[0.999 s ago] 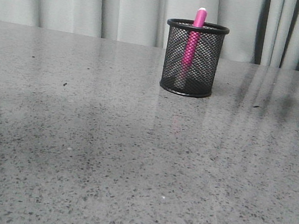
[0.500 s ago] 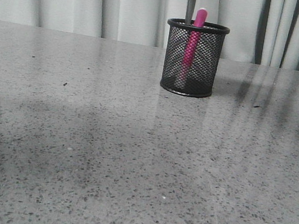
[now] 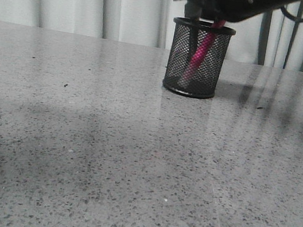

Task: Put pen and scissors into bin
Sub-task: 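Lower the scissors blades-first into the mesh cup and release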

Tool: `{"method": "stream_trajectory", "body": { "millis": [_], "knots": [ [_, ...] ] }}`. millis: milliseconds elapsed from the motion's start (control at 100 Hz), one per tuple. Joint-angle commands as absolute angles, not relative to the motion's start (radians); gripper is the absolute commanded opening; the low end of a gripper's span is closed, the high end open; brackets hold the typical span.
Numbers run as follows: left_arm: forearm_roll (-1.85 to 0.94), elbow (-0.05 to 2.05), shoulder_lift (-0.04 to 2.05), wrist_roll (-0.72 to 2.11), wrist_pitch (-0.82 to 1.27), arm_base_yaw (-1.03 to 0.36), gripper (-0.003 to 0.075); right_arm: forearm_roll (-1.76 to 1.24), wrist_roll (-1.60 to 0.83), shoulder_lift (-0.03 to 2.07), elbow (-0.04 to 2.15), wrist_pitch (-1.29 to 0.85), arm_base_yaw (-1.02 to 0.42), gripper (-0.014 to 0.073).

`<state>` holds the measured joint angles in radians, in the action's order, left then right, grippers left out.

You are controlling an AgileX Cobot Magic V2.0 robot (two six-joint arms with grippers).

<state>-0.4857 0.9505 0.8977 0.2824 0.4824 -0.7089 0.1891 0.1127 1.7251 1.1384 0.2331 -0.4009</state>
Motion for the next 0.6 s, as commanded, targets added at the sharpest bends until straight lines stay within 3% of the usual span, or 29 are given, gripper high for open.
{"method": "stream_trajectory", "body": {
  "millis": [0, 200, 300, 370, 490, 590],
  "knots": [
    [-0.511, 0.978, 0.883, 0.283, 0.421, -0.716, 0.0368, 0.197, 0.106, 1.681, 1.145, 0.314, -0.393, -0.0073],
    [-0.511, 0.978, 0.883, 0.283, 0.421, -0.716, 0.0369, 0.181, 0.106, 1.681, 1.133, 0.311, -0.393, -0.0071],
    [-0.511, 0.978, 0.883, 0.283, 0.421, -0.716, 0.0369, 0.153, 0.106, 1.669, 1.133, 0.311, -0.393, -0.0001],
    [-0.505, 0.976, 0.883, 0.283, 0.421, -0.716, 0.0369, 0.115, 0.106, 1.658, 1.133, 0.304, -0.393, 0.0115],
    [-0.478, 0.958, 0.883, 0.283, 0.421, -0.716, 0.0368, 0.065, 0.106, 1.618, 1.133, 0.259, -0.393, 0.0414],
    [-0.478, 0.923, 0.870, 0.283, 0.411, -0.716, 0.0368, 0.065, 0.106, 1.569, 1.133, 0.233, -0.393, 0.0547]
  ]
}}
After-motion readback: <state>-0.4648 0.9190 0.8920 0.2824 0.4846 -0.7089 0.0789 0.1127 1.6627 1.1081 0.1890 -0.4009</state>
